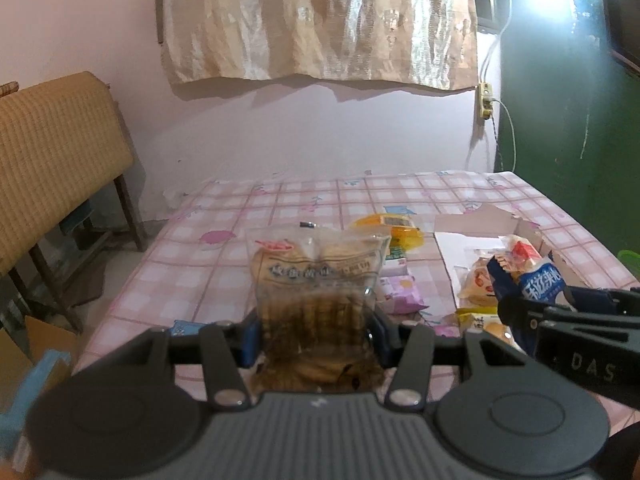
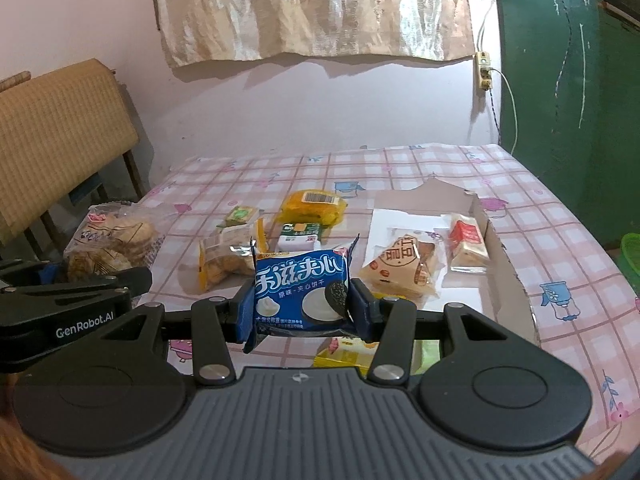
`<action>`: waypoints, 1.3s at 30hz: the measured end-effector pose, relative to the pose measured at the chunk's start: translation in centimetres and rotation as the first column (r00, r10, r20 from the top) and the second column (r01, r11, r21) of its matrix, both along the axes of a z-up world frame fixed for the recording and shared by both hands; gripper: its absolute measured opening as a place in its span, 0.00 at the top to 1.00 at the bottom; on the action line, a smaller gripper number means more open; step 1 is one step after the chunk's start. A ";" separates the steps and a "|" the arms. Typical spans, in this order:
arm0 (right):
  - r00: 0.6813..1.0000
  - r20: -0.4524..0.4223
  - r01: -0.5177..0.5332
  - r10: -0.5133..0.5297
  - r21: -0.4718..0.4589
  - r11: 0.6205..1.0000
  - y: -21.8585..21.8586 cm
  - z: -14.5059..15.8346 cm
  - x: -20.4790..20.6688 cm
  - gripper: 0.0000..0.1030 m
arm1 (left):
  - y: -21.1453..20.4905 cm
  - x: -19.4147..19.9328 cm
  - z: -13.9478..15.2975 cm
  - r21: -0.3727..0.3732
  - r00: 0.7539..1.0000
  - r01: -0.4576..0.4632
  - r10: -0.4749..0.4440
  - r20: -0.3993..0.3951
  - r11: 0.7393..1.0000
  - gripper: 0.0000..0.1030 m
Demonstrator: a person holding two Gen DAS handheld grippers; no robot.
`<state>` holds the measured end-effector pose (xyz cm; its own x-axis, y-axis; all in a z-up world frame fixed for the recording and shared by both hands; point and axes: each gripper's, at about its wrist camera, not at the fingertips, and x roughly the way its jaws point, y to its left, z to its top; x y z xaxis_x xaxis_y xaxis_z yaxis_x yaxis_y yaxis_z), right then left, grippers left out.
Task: Organize snacks
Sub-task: 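Lift both held snacks and carry them toward the white box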
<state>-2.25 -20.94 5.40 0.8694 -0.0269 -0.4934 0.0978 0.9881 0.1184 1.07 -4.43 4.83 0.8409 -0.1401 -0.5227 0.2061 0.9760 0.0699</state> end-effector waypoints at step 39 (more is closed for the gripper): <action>0.991 0.010 0.136 -0.136 0.011 0.991 -2.9 0.2 -0.2 0.42 | -4.8 1.5 0.2 0.007 0.992 0.126 -0.126 -0.012 0.992 0.50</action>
<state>-2.50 -23.81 5.56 0.8634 -0.1399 -0.4847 0.2297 0.9644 0.1308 2.60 -9.18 4.98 0.8106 -0.2403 -0.5341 0.3281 0.9417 0.0743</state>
